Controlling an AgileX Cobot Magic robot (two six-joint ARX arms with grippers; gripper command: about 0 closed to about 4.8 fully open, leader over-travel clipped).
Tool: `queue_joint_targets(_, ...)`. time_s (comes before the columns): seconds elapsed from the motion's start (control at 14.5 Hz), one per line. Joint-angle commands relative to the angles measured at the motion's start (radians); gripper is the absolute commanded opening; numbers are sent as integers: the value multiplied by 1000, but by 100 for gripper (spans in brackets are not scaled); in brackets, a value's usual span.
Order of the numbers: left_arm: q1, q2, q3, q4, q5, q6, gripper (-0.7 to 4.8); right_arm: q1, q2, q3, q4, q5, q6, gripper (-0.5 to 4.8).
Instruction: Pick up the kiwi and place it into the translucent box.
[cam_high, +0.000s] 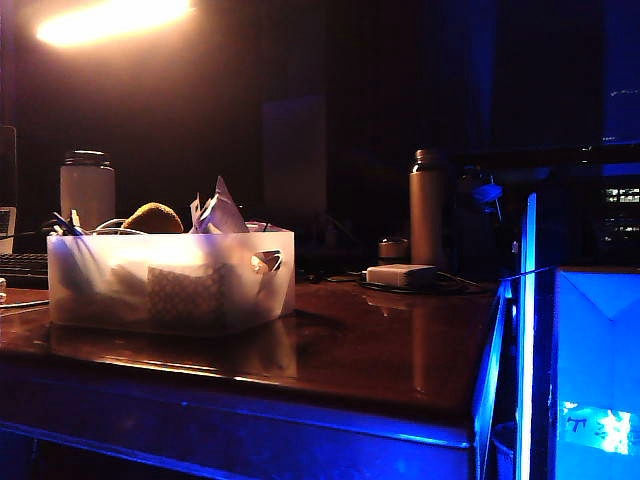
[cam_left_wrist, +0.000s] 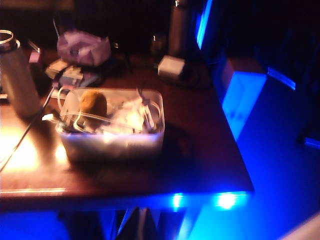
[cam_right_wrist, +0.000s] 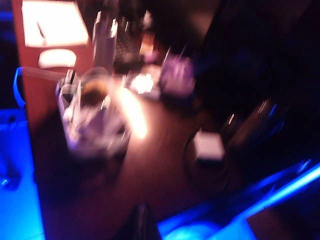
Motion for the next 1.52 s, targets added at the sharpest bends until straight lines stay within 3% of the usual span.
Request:
queue_joint_targets(0.07, 0, -128, -247, 289, 0, -71, -6, 0, -156, -286, 298, -7, 64, -1)
queue_joint_targets(0.41, 0, -146, -637, 768, -48, -148, -6, 0, -402, -949, 862, 23, 113, -1)
queue_joint_targets(0.62, 0, -146, -818, 903, -16, -152, -6, 0, -453, -1264, 1104, 85, 141, -1)
queue_joint_targets(0.76, 0, -146, -914, 954, 8, -220, -5, 0, -452, -1382, 1157, 175, 207, -1)
queue_joint_targets(0.97, 0, -146, -1036, 1071, -50, -222, -6, 0, -452, -1520, 1258, 360, 307, -1)
queue_joint_targets(1.1, 0, -146, -1099, 1094, -114, -171, -6, 0, -452, -1572, 1255, 356, 308, -1)
queue_joint_targets(1.24, 0, -146, -1146, 1094, -108, -113, -5, 0, -452, -1609, 1247, 355, 319, -1)
queue_joint_targets(1.52, 0, -146, -1195, 1093, -111, -112, -6, 0, -452, -1682, 1220, 252, 330, -1)
